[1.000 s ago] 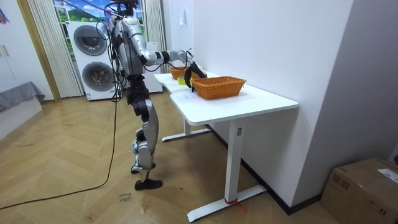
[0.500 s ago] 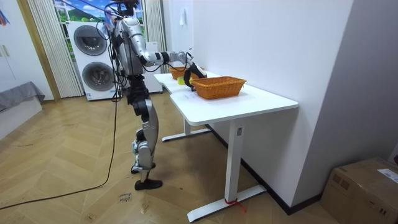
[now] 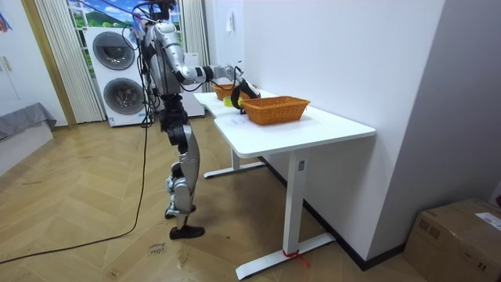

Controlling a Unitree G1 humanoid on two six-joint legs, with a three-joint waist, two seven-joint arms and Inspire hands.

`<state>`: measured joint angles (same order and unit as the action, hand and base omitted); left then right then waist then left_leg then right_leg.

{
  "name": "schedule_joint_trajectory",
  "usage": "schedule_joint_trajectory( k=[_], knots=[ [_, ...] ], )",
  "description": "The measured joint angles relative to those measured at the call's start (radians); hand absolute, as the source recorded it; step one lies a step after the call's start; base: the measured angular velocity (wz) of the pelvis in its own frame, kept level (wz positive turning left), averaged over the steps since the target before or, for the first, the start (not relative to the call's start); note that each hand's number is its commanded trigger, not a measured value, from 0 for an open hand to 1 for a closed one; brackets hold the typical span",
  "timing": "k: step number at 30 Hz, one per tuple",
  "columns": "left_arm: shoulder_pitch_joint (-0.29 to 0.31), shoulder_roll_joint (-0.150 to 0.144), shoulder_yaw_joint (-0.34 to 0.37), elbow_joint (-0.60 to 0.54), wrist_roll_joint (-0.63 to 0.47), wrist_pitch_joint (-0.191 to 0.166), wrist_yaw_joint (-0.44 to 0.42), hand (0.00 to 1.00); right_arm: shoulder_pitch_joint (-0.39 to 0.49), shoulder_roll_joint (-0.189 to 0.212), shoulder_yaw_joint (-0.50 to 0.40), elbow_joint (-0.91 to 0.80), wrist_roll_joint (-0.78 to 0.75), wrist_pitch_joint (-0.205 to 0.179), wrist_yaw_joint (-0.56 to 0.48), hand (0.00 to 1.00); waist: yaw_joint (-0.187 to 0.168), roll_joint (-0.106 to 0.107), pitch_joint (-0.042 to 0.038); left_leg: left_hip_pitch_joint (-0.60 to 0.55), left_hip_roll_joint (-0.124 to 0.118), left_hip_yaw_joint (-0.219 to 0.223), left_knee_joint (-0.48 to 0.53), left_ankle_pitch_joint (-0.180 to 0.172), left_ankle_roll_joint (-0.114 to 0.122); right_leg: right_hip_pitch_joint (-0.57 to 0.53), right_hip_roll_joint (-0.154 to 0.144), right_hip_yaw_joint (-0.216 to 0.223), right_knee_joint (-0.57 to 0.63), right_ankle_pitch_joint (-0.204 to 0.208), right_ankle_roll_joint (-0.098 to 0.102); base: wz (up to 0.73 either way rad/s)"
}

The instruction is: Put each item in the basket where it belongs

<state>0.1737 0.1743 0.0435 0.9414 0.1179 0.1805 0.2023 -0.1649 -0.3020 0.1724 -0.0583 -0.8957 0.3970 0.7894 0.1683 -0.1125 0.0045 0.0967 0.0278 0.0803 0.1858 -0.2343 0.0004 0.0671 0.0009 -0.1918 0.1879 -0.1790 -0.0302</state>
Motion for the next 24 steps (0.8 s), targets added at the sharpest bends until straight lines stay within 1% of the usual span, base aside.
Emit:
schedule_joint_trajectory(
  k=[1, 3, 4, 6, 7, 9, 11, 12, 13, 15, 19, 20, 21, 23, 24],
  knots=[
    [0.0, 0.0, 0.0, 0.0, 0.001, -0.003, -0.001, 0.0, 0.0, 0.0, 0.0, 0.0, 0.001, -0.007, -0.003, 1.0, -0.004, 0.0, -0.0001, 0.0, 0.0, 0.0, 0.0, 0.0, 0.0, 0.0, -0.001, 0.0, 0.0, 0.0, 0.0, 0.0],
    [0.014, -0.002, 0.015, 0.0, 0.002, -0.026, -0.005, 0.0, 0.0, 0.001, -0.005, -0.009, 0.004, -0.04, -0.02, 1.0, -0.009, 0.001, 0.0005, 0.001, -0.001, -0.001, 0.0, 0.001, 0.001, 0.001, -0.002, 0.0, 0.0, 0.0, 0.0, 0.0],
    [0.017, -0.002, 0.019, 0.001, 0.002, -0.032, -0.006, 0.0, 0.0, 0.001, -0.013, -0.015, 0.014, -0.046, -0.022, 1.0, -0.012, 0.001, 0.0005, 0.001, -0.001, -0.001, -0.001, 0.001, 0.001, 0.002, -0.002, 0.0, 0.0, 0.0, 0.0, 0.0],
    [0.036, -0.002, 0.04, 0.004, 0.002, -0.047, -0.013, 0.0, 0.0, 0.001, -0.067, -0.074, 0.066, -0.071, -0.03, 1.0, -0.031, 0.0, 0.0001, 0.003, -0.001, -0.001, -0.001, 0.001, 0.001, 0.005, -0.003, 0.0, 0.0, 0.0, 0.0, 0.0],
    [0.04, -0.002, 0.044, 0.004, 0.002, -0.05, -0.016, 0.0, 0.0, 0.001, -0.086, -0.095, 0.081, -0.077, -0.037, 1.0, -0.035, 0.0, 0.0002, 0.003, -0.001, -0.001, -0.001, 0.001, 0.001, 0.005, -0.004, 0.0, -0.001, 0.0, 0.0, 0.0],
    [0.061, -0.004, 0.053, 0.004, 0.001, -0.053, -0.019, 0.0, -0.006, 0.001, -0.15, -0.152, 0.159, -0.092, -0.089, 1.0, -0.054, -0.002, 0.0008, 0.005, -0.001, -0.001, -0.005, 0.001, 0.001, 0.011, -0.004, 0.0, -0.002, 0.0, 0.0, 0.0],
    [0.072, -0.004, 0.053, 0.013, 0.002, -0.058, -0.02, 0.0, -0.022, 0.001, -0.177, -0.166, 0.19, -0.105, -0.125, 1.0, -0.063, -0.004, 0.0029, 0.014, -0.001, -0.001, -0.005, 0.001, 0.001, 0.018, -0.004, 0.0, -0.003, 0.0, 0.0, 0.0],
    [0.078, -0.003, 0.054, 0.025, 0.001, -0.059, -0.021, 0.0, -0.031, 0.001, -0.197, -0.18, 0.193, -0.108, -0.139, 1.0, -0.068, -0.007, 0.0034, 0.014, -0.001, -0.001, -0.005, 0.001, 0.001, 0.018, -0.004, 0.0, -0.003, -0.001, 0.001, 0.0],
    [0.08, -0.003, 0.054, 0.025, 0.001, -0.059, -0.022, 0.0, -0.034, -0.002, -0.215, -0.198, 0.194, -0.115, -0.157, 1.0, -0.072, -0.009, 0.0056, 0.012, -0.001, -0.001, -0.004, 0.001, 0.001, 0.017, -0.004, 0.0, -0.003, -0.001, 0.001, 0.0],
    [0.085, -0.003, 0.055, 0.025, 0.002, -0.059, -0.027, 0.0, -0.042, -0.002, -0.232, -0.207, 0.199, -0.123, -0.179, 1.0, -0.08, -0.015, 0.0059, 0.011, -0.002, -0.001, -0.002, 0.001, 0.001, 0.016, -0.004, 0.001, -0.004, -0.001, 0.001, 0.0],
    [0.09, -0.007, 0.066, 0.025, 0.002, -0.059, -0.039, 0.0, -0.043, -0.012, -0.278, -0.211, 0.23, -0.127, -0.211, 1.0, -0.085, -0.02, 0.0035, 0.003, -0.004, -0.001, 0.0, 0.001, 0.002, 0.012, 0.0, 0.001, -0.004, -0.001, 0.002, 0.0],
    [0.091, -0.006, 0.075, 0.024, 0.002, -0.059, -0.039, 0.0, -0.043, -0.02, -0.287, -0.21, 0.252, -0.129, -0.228, 1.0, -0.086, -0.021, 0.0028, 0.001, -0.004, -0.002, 0.002, 0.001, 0.002, 0.009, 0.0, 0.001, -0.003, 0.0, 0.002, 0.0],
    [0.093, -0.004, 0.081, 0.024, 0.002, -0.059, -0.039, 0.0, -0.043, -0.025, -0.299, -0.21, 0.274, -0.137, -0.245, 1.0, -0.087, -0.021, 0.0027, 0.001, -0.003, -0.002, 0.003, 0.001, 0.002, 0.007, 0.0, 0.0, -0.002, 0.0, 0.002, 0.0],
    [0.101, -0.004, 0.083, 0.021, 0.002, -0.059, -0.039, 0.0, -0.043, -0.027, -0.317, -0.21, 0.295, -0.148, -0.272, 1.0, -0.098, -0.022, 0.0021, -0.002, -0.003, -0.003, 0.004, 0.001, 0.002, 0.007, 0.0, -0.001, -0.002, 0.0, 0.002, 0.02],
    [0.104, -0.004, 0.083, 0.02, 0.002, -0.06, -0.039, 0.0, -0.043, -0.031, -0.319, -0.21, 0.302, -0.149, -0.293, 1.0, -0.106, -0.025, -0.0009, -0.002, -0.003, -0.003, 0.004, 0.001, 0.002, 0.007, 0.0, -0.001, -0.002, 0.0, 0.002, 0.05]
  ],
)
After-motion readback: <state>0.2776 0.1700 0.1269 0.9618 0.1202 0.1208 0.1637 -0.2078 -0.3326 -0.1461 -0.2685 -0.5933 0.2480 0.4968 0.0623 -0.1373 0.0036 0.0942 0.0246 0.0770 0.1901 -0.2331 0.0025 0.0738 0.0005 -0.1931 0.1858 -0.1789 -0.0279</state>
